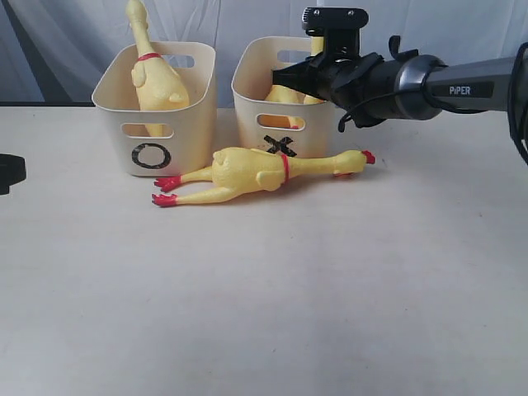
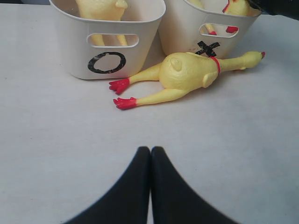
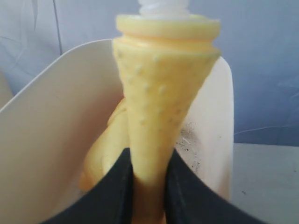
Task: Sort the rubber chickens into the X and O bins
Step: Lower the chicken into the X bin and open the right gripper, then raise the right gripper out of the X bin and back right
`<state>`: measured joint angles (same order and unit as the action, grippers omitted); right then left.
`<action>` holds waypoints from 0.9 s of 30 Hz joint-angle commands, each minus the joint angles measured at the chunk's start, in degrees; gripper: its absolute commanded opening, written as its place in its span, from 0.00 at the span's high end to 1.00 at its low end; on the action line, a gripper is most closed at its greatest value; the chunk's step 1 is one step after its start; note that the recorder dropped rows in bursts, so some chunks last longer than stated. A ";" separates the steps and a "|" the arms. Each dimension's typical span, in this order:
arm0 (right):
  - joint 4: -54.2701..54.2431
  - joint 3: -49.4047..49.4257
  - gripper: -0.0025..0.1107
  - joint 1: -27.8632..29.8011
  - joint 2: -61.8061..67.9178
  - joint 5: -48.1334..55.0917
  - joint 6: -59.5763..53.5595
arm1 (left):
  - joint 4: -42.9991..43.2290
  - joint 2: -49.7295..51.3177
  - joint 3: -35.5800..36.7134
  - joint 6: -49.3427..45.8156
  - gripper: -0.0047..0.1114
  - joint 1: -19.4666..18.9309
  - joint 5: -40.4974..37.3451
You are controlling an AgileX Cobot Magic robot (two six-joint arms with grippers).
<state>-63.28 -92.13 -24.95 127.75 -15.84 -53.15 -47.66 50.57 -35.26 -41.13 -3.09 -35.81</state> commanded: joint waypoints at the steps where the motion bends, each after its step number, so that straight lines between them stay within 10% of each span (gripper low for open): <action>1: 0.09 -0.17 0.67 0.28 -0.19 -0.52 -0.30 | -0.29 -0.46 0.39 -0.04 0.96 0.34 -0.09; 5: 0.09 -0.17 0.42 0.28 -0.19 -0.63 -0.30 | -0.29 -0.46 0.39 -0.04 0.96 0.34 -0.09; 16: -0.01 -0.17 0.44 0.28 -4.05 -0.25 -0.30 | -0.29 -0.46 0.39 -0.04 0.96 0.34 -0.09; 19: -0.01 -0.17 0.54 0.28 -7.09 1.11 -0.41 | -0.29 -0.46 0.39 -0.15 0.96 0.34 -0.09; 23: -0.24 -0.17 0.98 0.28 -11.42 7.02 -5.46 | -0.29 -0.46 0.39 -0.15 0.96 0.34 -0.09; 27: -0.24 4.74 0.95 0.28 -15.59 7.75 -6.53 | -0.06 -0.46 0.39 -1.39 0.96 0.34 -0.21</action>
<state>-63.37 -90.29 -24.95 114.49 -7.72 -58.92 -47.66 50.57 -35.26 -41.32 -3.09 -35.81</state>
